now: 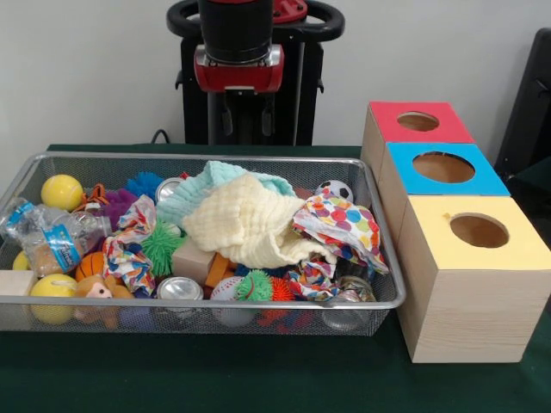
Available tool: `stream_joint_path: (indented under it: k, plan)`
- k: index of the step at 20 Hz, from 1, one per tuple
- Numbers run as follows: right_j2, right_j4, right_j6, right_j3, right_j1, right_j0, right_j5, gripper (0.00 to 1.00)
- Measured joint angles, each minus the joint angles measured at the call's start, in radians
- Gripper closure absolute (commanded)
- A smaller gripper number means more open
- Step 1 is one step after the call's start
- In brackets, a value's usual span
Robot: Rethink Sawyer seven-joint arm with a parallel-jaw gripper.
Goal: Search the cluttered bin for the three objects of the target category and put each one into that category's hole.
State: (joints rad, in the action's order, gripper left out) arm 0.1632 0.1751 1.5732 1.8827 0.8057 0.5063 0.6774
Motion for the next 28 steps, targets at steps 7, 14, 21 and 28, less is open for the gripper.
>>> stream_joint_path:
  k: [7, 14, 21, 28]
  plan:
    - [0.018, 0.048, 0.000, -0.007, -0.012, 0.013, 0.000, 0.00]
    - [0.037, 0.062, 0.000, -0.007, -0.013, 0.015, 0.000, 0.00]
    - [0.065, 0.062, 0.000, -0.013, -0.028, 0.043, 0.001, 0.00]
    - [0.090, 0.072, 0.000, -0.053, -0.069, 0.104, 0.021, 0.00]
